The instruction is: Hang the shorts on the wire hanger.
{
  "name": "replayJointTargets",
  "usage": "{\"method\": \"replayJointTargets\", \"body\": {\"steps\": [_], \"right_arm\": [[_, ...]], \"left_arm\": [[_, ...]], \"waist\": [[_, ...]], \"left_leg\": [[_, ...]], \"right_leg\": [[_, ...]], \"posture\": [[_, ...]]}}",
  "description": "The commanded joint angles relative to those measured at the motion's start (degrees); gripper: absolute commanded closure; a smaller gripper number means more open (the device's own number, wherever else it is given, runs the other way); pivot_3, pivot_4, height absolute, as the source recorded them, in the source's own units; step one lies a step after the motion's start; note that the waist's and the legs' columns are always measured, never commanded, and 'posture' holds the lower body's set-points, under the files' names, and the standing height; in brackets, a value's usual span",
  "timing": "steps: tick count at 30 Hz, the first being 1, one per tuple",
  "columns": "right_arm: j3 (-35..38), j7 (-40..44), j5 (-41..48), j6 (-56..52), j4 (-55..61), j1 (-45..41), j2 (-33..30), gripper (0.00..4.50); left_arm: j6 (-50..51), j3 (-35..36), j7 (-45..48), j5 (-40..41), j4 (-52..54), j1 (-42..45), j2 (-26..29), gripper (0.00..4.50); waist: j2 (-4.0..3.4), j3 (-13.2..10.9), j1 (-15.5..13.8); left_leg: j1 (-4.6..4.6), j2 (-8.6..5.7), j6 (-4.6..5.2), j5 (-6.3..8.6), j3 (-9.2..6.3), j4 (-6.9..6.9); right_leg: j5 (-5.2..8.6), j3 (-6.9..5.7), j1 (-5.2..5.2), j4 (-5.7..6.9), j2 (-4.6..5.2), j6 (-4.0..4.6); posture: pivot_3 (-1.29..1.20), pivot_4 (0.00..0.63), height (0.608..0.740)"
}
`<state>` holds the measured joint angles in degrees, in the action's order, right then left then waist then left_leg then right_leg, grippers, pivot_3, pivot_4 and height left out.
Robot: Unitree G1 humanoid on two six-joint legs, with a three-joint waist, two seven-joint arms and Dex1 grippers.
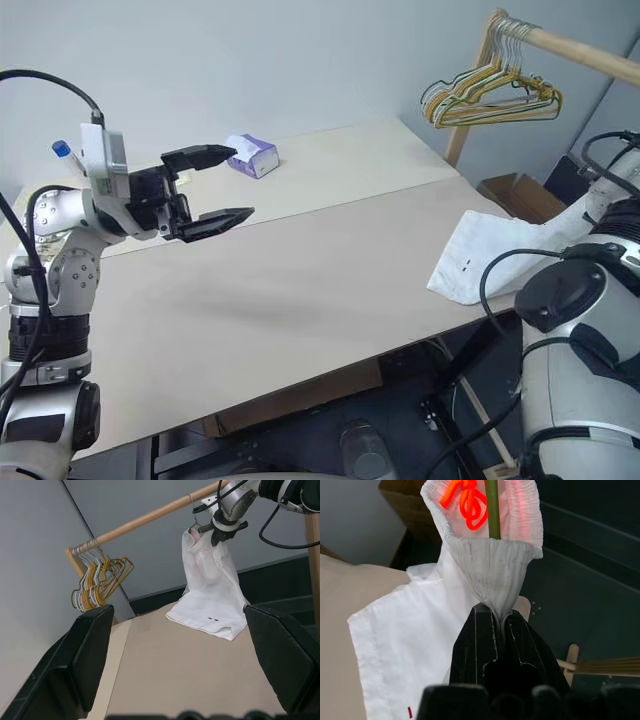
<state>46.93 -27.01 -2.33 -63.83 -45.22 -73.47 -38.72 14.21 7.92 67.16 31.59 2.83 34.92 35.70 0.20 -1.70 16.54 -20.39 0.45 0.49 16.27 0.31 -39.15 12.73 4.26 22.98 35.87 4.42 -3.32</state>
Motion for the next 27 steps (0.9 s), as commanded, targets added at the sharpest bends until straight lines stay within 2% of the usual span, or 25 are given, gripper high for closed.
{"method": "replayJointTargets", "body": {"steps": [1, 4, 7, 12, 18, 22, 27], "right_arm": [[-0.3, -1.7, 2.6, 2.0, -0.6, -1.7, -1.6, 4.5], [-1.3, -3.3, 3.2, 2.1, -1.3, -1.3, -1.6, 4.5], [-3.6, -3.8, 3.1, 3.0, -1.7, -0.5, -1.6, 3.66], [-5.6, -4.2, 3.7, 3.7, -2.2, 0.2, -1.7, 1.88], [-8.0, -5.0, 3.7, 3.9, -0.8, 1.0, -1.2, 0.02], [-10.0, -7.8, 2.4, 5.1, 1.4, 2.2, -0.6, 0.02], [-18.9, -10.9, -3.5, 8.9, 10.1, 7.0, 1.3, 0.02]], "left_arm": [[-0.5, 0.6, 0.1, 0.8, 1.7, 0.4, 0.7, 0.03], [-0.7, 0.7, 0.1, 1.1, 1.6, 0.5, 0.5, 0.03], [-0.9, 0.7, 0.1, 1.2, 1.5, 0.6, 0.3, 0.0], [-0.9, 0.9, -0.1, 1.5, 1.6, 0.4, 0.1, 0.0], [-0.4, 1.7, -0.6, 2.7, 1.9, 0.4, -0.2, 0.0], [-0.8, 1.7, -0.6, 3.3, 1.6, 0.3, -0.2, 0.0], [-0.7, 2.4, -0.4, 4.8, 1.4, 0.1, -0.3, 0.0]], "waist": [[0.0, 0.0, 0.0], [0.01, 0.0, -0.1], [0.0, 0.0, -0.1], [0.0, 0.0, -0.1], [0.0, 0.0, -0.2], [0.0, 0.0, -0.3], [0.0, 0.0, -0.4]], "left_leg": [[0.04, 0.0, 0.0, 0.0, 0.0, 0.04], [0.08, 0.0, 0.0, 0.0, 0.02, 0.1], [0.08, 0.0, 0.0, 0.0, 0.04, 0.13], [0.08, 0.0, 0.0, 0.0, 0.04, 0.16], [0.09, 0.0, 0.0, 0.0, 0.04, 0.17], [0.09, 0.0, 0.0, 0.0, 0.04, 0.16], [0.09, 0.01, 0.0, 0.0, 0.04, 0.17]], "right_leg": [[0.0, 0.0, -0.01, -0.03, 0.0, 0.0], [0.01, 0.01, -0.06, -0.1, 0.0, -0.02], [0.01, 0.02, -0.07, -0.14, 0.0, -0.02], [0.01, 0.02, -0.06, -0.15, 0.0, -0.02], [0.02, 0.02, -0.07, -0.15, 0.0, -0.03], [0.02, 0.03, -0.07, -0.15, 0.0, -0.03], [0.02, 0.04, -0.05, -0.15, 0.0, -0.04]], "posture": [[-0.19, 0.0, 0.74], [-0.19, 0.0, 0.74], [-0.19, 0.0, 0.74], [-0.19, 0.0, 0.74], [-0.19, 0.0, 0.74], [-0.18, 0.0, 0.74], [-0.18, 0.0, 0.74]]}}
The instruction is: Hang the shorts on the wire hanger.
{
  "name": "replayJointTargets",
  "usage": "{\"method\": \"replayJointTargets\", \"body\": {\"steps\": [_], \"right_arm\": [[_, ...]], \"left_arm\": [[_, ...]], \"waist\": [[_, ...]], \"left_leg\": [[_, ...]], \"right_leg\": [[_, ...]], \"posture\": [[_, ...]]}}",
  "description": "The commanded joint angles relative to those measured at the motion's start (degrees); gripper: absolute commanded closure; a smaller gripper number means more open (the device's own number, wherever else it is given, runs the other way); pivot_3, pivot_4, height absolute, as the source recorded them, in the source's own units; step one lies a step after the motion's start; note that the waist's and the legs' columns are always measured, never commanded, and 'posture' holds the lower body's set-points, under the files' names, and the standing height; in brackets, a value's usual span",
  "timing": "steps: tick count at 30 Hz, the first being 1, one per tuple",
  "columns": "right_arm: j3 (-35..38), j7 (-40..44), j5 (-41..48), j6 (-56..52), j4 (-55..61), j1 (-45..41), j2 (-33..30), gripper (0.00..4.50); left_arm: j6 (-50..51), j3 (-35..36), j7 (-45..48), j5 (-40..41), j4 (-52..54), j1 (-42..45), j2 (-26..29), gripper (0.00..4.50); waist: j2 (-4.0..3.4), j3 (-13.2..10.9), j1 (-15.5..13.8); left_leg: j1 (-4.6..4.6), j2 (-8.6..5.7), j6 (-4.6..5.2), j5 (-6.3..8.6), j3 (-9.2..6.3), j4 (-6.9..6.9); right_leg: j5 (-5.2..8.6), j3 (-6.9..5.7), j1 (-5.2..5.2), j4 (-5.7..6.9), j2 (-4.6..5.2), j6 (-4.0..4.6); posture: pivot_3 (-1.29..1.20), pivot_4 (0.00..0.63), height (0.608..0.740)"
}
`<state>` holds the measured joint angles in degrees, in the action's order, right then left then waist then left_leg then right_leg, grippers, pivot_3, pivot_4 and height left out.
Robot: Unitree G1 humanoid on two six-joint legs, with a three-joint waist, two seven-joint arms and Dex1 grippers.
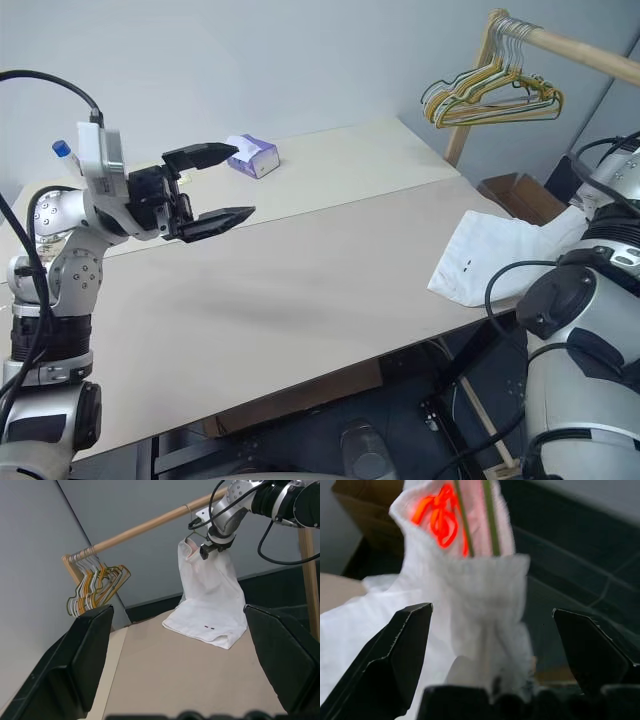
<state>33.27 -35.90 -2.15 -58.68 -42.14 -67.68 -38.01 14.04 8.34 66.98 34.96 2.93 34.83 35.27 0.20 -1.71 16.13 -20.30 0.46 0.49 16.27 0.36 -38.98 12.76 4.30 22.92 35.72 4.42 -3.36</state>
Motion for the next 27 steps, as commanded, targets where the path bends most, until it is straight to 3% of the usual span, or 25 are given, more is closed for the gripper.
{"method": "replayJointTargets", "body": {"steps": [1, 6, 11, 19, 27], "right_arm": [[-6.6, -2.1, -4.5, 4.3, 9.3, 2.2, 1.0, 0.02], [-17.4, -1.5, -12.0, 9.5, 19.1, 6.2, 1.0, 0.02], [-28.6, 4.3, -18.8, 15.7, 23.8, 7.0, -1.0, 0.02], [-39.2, 28.5, -16.9, 33.8, 31.4, 10.0, -0.6, 0.02], [-45.7, 50.6, -12.2, 40.8, 38.8, 18.6, 1.4, 0.02]], "left_arm": [[-0.7, 2.0, -0.4, 1.4, 1.1, 0.2, 0.2, 0.0], [-0.1, 2.2, -3.1, -0.1, -0.4, -0.1, 0.3, 0.0], [0.2, 2.5, -8.6, -3.6, -0.6, -1.4, 1.2, 0.0], [3.3, 6.2, -13.7, -3.9, 3.4, -8.7, 4.4, 0.0], [4.5, 9.0, -17.7, -4.1, 8.3, -17.3, 5.1, 0.0]], "waist": [[-0.01, 0.0, 0.0], [-0.02, 0.0, -0.2], [-0.02, 0.0, -0.3], [0.07, -0.1, -2.1], [0.2, -0.1, -7.7]], "left_leg": [[0.0, 0.01, 0.0, 0.0, 0.0, 0.0], [0.02, 0.0, 0.0, 0.0, 0.01, 0.0], [0.09, 0.0, 0.0, 0.0, 0.02, -0.01], [0.05, 0.08, 0.0, 0.0, -0.06, 0.01], [0.01, 0.14, 0.0, 0.0, -0.11, 0.02]], "right_leg": [[0.0, 0.0, 0.0, 0.0, -0.01, 0.0], [0.0, 0.05, 0.03, 0.06, 0.0, -0.01], [0.0, 0.07, 0.02, 0.08, -0.01, -0.01], [-0.01, -0.03, 0.06, 0.09, -0.05, 0.01], [-0.03, -0.15, 0.13, 0.07, -0.07, 0.07]], "posture": [[-0.18, 0.0, 0.74], [-0.16, 0.0, 0.74], [-0.14, 0.0, 0.74], [-0.05, 0.0, 0.74], [0.06, 0.0, 0.74]]}}
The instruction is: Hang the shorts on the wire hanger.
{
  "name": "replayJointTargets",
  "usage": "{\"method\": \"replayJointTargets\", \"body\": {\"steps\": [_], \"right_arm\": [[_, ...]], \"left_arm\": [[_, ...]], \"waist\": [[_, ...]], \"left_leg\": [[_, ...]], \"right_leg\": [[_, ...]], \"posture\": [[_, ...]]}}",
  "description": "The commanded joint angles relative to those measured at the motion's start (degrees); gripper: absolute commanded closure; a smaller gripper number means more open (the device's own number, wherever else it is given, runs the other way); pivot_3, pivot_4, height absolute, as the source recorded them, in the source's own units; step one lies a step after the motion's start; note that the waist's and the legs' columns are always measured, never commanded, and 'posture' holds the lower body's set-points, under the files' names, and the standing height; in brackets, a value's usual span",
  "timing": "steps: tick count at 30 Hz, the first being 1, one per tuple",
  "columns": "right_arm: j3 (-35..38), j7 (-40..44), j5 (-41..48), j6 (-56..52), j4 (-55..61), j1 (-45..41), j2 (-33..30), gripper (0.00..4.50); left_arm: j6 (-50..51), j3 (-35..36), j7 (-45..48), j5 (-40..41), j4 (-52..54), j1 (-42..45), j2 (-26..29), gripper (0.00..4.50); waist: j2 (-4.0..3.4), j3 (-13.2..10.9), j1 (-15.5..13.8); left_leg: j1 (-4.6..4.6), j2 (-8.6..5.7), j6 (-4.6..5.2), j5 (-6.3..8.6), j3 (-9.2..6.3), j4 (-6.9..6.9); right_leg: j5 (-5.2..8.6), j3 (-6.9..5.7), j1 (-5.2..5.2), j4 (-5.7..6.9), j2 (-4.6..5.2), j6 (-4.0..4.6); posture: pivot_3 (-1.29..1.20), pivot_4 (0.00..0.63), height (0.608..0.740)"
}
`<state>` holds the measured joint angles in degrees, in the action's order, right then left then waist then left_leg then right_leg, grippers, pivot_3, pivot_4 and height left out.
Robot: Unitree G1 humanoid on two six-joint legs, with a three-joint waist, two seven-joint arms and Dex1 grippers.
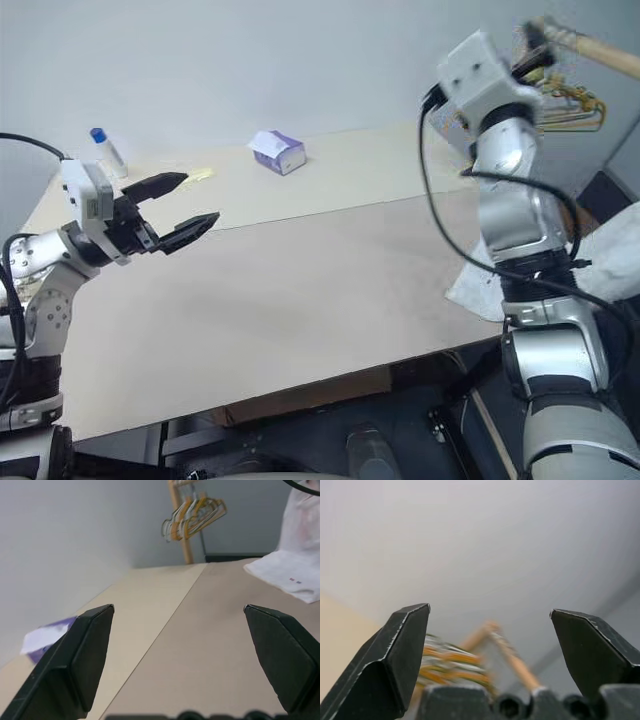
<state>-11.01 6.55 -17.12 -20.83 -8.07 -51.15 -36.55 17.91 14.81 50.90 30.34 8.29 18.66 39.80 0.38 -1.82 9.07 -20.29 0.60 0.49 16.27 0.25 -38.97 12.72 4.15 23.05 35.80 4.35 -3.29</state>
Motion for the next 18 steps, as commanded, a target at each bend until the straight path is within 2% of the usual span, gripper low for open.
{"method": "replayJointTargets", "body": {"steps": [1, 6, 9, 18], "right_arm": [[-1.9, 11.0, 3.6, 3.5, 5.9, 4.0, -0.1, 0.02], [-4.5, 21.7, 5.6, 8.0, 8.3, 11.8, -1.4, 0.02], [-5.0, 24.7, 5.7, 12.5, 8.1, 15.2, -1.7, 0.02], [-5.9, 26.4, 2.0, 13.0, 9.3, 19.1, -0.2, 0.02]], "left_arm": [[0.9, 2.9, -2.0, 0.9, 3.5, -2.2, 0.5, 0.0], [2.5, 2.8, -3.3, 0.1, 5.1, -6.7, 0.9, 0.0], [2.3, 2.4, -4.2, -0.6, 5.9, -8.7, 0.5, 0.0], [2.4, 1.4, -4.4, -0.7, 6.7, -10.4, 0.2, 0.0]], "waist": [[0.05, 0.0, -1.9], [0.2, -0.1, -6.3], [0.27, -0.1, -8.1], [0.48, -0.1, -9.7]], "left_leg": [[0.0, 0.0, 0.0, 0.0, 0.0, -0.01], [-0.02, 0.0, 0.0, 0.0, 0.04, -0.01], [-0.03, -0.01, 0.0, 0.0, 0.09, -0.02], [0.01, 0.09, -0.03, -0.01, 0.49, -0.03]], "right_leg": [[-0.01, -0.01, 0.01, 0.0, -0.01, 0.01], [0.01, -0.12, 0.04, -0.02, 0.01, 0.06], [0.01, -0.15, 0.04, -0.03, 0.02, 0.09], [0.03, -0.22, 0.06, 0.05, -0.14, 0.29]], "posture": [[0.07, 0.0, 0.74], [0.1, 0.0, 0.74], [0.1, 0.0, 0.74], [0.11, 0.0, 0.74]]}}
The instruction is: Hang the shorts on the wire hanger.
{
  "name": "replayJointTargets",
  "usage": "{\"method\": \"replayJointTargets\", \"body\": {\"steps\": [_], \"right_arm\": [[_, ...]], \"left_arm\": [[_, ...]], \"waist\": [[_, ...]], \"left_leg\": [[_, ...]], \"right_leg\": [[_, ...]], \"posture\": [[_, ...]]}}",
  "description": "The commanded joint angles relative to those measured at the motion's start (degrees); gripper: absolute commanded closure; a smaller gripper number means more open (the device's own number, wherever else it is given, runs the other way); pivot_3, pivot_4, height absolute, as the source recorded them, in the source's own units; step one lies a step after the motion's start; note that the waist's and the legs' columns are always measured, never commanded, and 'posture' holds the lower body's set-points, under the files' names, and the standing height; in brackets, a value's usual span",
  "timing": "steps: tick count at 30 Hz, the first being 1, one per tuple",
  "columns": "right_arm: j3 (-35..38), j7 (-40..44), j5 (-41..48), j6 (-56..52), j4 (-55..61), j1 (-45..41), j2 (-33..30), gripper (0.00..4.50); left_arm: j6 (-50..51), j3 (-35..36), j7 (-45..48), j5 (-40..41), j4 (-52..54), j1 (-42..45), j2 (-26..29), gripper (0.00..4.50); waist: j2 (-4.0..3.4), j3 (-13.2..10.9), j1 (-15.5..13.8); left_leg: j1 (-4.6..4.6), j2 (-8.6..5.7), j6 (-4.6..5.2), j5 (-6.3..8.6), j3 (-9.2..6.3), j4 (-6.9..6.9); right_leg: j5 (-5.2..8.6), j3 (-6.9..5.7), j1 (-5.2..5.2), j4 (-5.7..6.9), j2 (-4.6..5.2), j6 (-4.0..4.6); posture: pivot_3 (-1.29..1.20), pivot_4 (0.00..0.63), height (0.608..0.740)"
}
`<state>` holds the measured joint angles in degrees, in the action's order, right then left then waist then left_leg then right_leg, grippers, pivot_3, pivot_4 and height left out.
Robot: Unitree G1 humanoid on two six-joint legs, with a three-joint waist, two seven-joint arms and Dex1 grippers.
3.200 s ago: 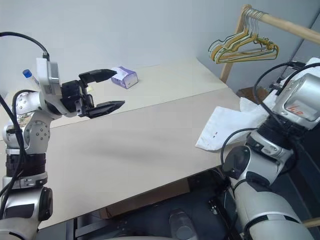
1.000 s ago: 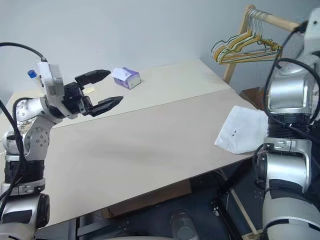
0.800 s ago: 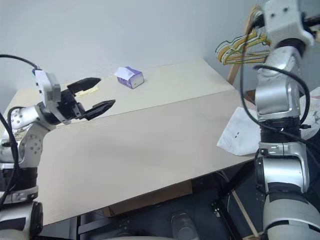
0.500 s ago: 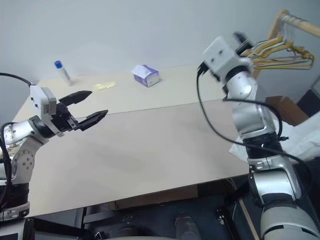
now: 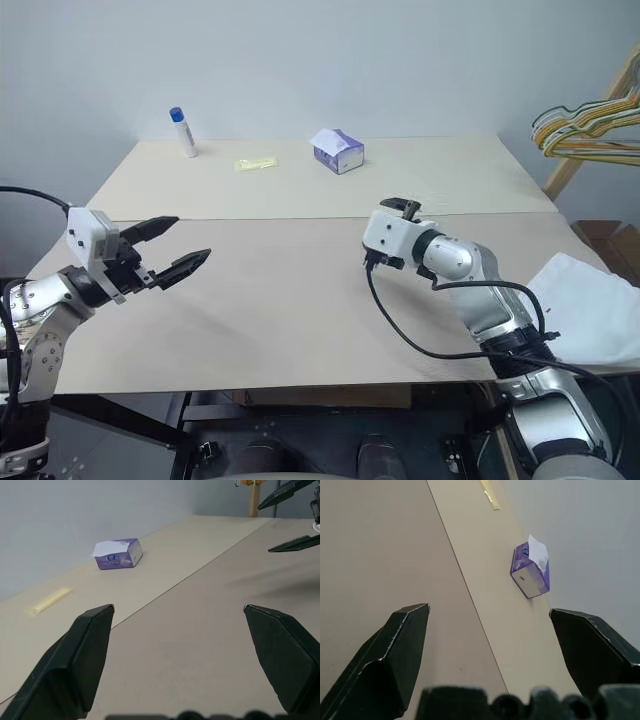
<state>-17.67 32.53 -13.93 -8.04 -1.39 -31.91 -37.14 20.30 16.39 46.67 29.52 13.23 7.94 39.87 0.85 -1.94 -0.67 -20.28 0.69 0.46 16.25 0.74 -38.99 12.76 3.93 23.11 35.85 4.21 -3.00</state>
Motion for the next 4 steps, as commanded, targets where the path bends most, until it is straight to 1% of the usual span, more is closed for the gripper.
{"method": "replayJointTargets", "body": {"steps": [1, 4], "right_arm": [[0.6, 0.3, -1.8, 0.5, 2.8, 0.0, 0.4, 0.02], [0.8, 0.2, -2.8, 0.1, 3.5, 0.8, 0.9, 0.02]], "left_arm": [[-0.6, -0.5, -0.1, -0.3, 1.6, 0.5, 0.1, 0.0], [-0.8, -1.0, 0.4, -0.3, 1.0, 1.1, 0.2, 0.0]], "waist": [[0.03, 0.0, 0.0], [0.04, 0.0, 0.0]], "left_leg": [[0.0, 0.02, 0.0, 0.0, 0.0, 0.0], [-0.01, 0.02, 0.0, 0.0, 0.0, 0.01]], "right_leg": [[0.0, 0.0, 0.0, 0.0, -0.02, 0.01], [0.01, -0.01, 0.0, -0.01, -0.03, 0.03]], "posture": [[0.11, 0.0, 0.74], [0.1, 0.0, 0.74]]}}
